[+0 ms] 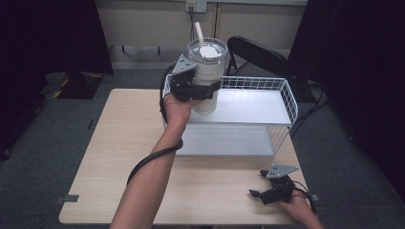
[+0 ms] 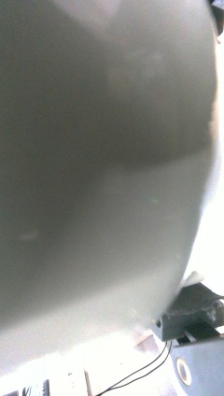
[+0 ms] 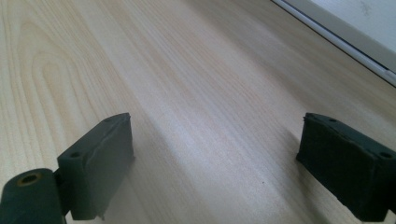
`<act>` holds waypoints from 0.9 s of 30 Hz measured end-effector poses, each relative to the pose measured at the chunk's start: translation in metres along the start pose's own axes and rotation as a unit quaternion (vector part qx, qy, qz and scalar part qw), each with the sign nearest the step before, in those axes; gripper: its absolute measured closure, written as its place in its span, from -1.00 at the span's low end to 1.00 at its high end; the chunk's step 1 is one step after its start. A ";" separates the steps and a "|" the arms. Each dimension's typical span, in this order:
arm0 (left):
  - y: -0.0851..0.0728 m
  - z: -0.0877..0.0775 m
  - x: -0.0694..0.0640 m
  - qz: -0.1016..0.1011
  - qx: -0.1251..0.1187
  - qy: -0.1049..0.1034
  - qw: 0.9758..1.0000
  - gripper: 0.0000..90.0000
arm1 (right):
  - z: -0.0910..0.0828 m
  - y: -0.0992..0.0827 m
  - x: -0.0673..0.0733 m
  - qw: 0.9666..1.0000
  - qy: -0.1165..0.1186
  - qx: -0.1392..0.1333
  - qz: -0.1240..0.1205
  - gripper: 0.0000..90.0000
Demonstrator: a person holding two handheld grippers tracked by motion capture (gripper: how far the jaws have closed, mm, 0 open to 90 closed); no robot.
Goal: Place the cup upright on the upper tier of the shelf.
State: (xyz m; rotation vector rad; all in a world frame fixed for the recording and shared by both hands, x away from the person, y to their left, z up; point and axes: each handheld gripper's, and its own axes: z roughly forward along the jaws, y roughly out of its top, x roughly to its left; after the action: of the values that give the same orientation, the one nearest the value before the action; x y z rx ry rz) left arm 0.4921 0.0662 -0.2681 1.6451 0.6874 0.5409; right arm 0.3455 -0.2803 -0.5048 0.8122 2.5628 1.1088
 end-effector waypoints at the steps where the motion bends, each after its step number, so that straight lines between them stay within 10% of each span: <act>1: 0.000 0.000 0.000 0.001 0.002 0.000 1.000 -0.80 | 0.000 0.000 0.000 1.000 0.000 0.000 0.000 -0.79; 27: -0.010 -0.012 -0.001 -0.014 0.061 0.005 0.998 -0.81 | 0.000 0.000 0.000 1.000 0.001 0.000 -0.001 -0.79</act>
State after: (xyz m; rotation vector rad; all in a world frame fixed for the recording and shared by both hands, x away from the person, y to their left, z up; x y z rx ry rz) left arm 0.4818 0.0757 -0.2761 1.7448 0.7627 0.4967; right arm 0.3457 -0.2805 -0.5048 0.8089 2.5648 1.1097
